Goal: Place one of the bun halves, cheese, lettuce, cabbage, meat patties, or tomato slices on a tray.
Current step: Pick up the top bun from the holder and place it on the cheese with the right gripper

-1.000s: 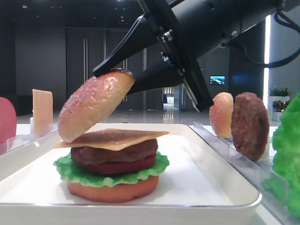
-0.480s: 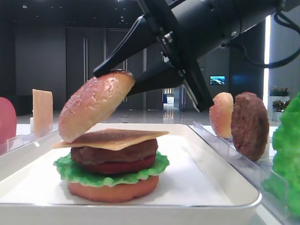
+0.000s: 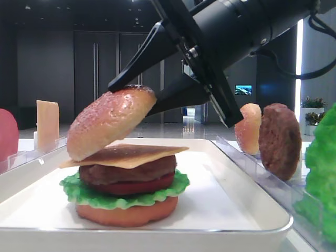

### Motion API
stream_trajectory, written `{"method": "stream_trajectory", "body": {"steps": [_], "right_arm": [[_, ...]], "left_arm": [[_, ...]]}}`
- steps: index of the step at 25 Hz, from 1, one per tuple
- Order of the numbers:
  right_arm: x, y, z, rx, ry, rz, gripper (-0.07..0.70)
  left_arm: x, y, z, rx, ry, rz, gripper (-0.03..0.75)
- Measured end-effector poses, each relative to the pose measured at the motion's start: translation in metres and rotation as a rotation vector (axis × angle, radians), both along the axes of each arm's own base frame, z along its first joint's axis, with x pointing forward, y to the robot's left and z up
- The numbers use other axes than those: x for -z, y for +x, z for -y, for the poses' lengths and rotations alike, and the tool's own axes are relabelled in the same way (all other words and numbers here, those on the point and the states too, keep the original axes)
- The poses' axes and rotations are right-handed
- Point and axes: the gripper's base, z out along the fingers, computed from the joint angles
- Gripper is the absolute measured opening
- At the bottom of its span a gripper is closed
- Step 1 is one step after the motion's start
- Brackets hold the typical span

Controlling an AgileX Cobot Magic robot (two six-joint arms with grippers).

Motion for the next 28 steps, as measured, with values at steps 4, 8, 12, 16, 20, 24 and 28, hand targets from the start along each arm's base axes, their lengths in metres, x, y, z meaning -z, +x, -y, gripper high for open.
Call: {"method": "stream_trajectory", "body": {"steps": [4, 8, 12, 16, 20, 24, 28], "right_arm": [[0.0008, 0.0008, 0.0005, 0.007, -0.011, 0.006, 0.260], [0.0014, 0.0010, 0.0009, 0.007, -0.019, 0.010, 0.266], [0.0025, 0.0006, 0.0016, 0.003, -0.033, 0.008, 0.269], [0.0055, 0.0001, 0.0036, 0.009, -0.072, -0.011, 0.294], [0.0076, 0.0015, 0.0055, 0.023, -0.100, -0.008, 0.328], [0.0071, 0.0021, 0.0062, 0.031, -0.108, 0.000, 0.342], [-0.0004, 0.0020, 0.0080, 0.045, -0.111, 0.024, 0.391]], "left_arm": [[0.0000, 0.0000, 0.0000, 0.000, 0.000, 0.000, -0.007], [0.0000, 0.0000, 0.0000, 0.000, 0.000, 0.000, -0.007], [0.0000, 0.0000, 0.0000, 0.000, 0.000, 0.000, -0.007], [0.0000, 0.0000, 0.0000, 0.000, 0.000, 0.000, -0.007], [0.0000, 0.0000, 0.0000, 0.000, 0.000, 0.000, -0.007], [0.0000, 0.0000, 0.0000, 0.000, 0.000, 0.000, -0.007], [0.0000, 0.0000, 0.0000, 0.000, 0.000, 0.000, -0.007]]}}
